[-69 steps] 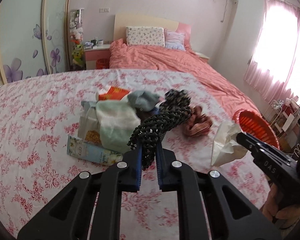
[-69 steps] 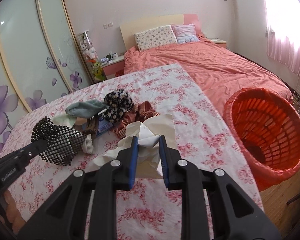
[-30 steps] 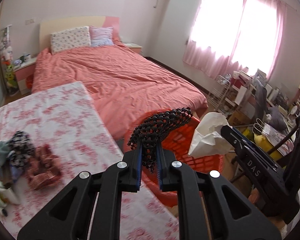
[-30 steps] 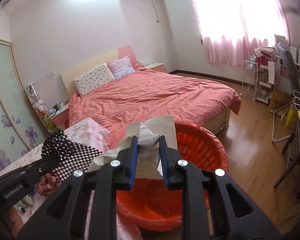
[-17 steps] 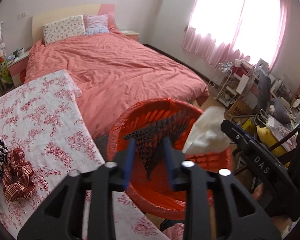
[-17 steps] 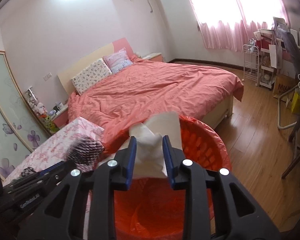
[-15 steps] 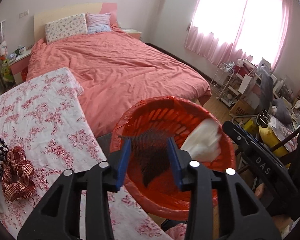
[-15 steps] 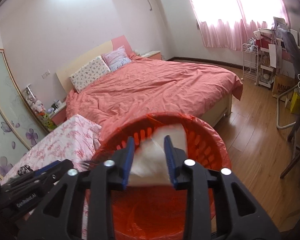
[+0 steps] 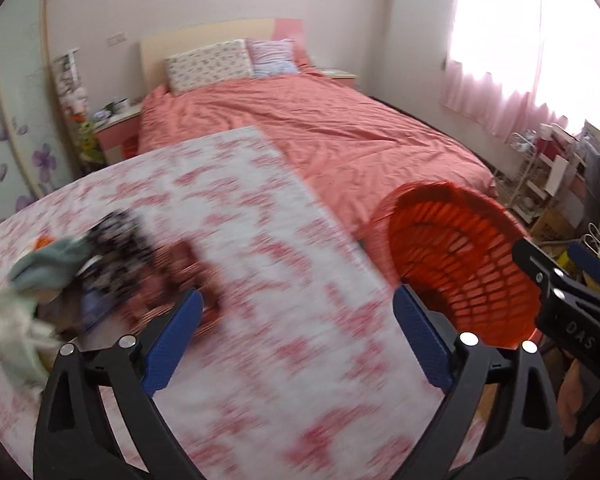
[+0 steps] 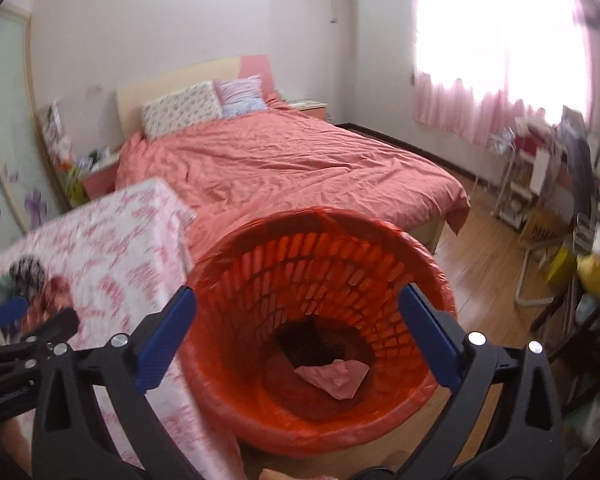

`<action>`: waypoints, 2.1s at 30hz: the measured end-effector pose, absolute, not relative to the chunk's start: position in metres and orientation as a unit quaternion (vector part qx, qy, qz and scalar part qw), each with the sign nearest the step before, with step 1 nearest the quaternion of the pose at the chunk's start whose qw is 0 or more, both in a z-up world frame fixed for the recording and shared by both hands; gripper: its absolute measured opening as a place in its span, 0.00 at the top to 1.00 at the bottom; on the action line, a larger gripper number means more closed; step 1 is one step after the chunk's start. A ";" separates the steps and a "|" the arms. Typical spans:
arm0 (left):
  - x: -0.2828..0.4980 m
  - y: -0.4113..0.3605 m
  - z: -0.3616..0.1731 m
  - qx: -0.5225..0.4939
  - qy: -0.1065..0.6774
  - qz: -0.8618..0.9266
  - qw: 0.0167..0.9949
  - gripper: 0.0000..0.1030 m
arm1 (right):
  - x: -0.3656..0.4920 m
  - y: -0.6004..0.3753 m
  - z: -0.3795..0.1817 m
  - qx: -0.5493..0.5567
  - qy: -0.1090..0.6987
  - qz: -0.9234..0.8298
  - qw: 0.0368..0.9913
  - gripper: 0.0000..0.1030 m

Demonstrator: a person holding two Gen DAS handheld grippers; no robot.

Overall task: Collect trash
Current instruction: 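Grasp the green cloth with the left tool while the right tool grasps the plaid scrunchie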

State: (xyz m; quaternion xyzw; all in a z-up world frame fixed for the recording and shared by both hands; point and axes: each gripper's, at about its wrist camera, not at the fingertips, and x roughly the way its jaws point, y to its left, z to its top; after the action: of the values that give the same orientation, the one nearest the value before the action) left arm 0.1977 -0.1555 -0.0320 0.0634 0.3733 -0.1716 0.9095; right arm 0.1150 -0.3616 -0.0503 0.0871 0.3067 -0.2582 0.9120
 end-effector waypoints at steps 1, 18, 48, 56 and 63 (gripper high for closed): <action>0.197 -0.147 -0.031 0.062 0.374 -0.164 0.911 0.05 | 0.119 -0.353 -0.049 0.078 0.310 -0.255 0.913 0.04; 0.181 0.061 -0.044 -0.014 0.367 0.039 0.929 0.04 | 0.213 -0.181 -0.061 0.021 0.347 -0.092 0.933 0.07; 0.204 0.045 -0.059 -0.023 0.372 0.008 0.928 0.26 | 0.232 -0.192 -0.109 0.067 0.429 -0.117 0.893 0.67; 0.216 0.041 -0.068 -0.022 0.387 0.012 0.922 0.41 | 0.237 -0.192 -0.112 0.068 0.435 -0.114 0.891 0.63; 0.217 0.045 -0.070 -0.039 0.384 -0.001 0.923 0.50 | 0.238 -0.188 -0.112 0.063 0.438 -0.108 0.891 0.57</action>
State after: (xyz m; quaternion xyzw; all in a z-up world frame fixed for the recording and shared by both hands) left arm 0.2167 0.0453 -0.0701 -0.0394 0.3836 -0.0013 0.9227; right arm 0.2377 -0.1884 -0.1125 0.0626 0.4375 -0.1079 0.8905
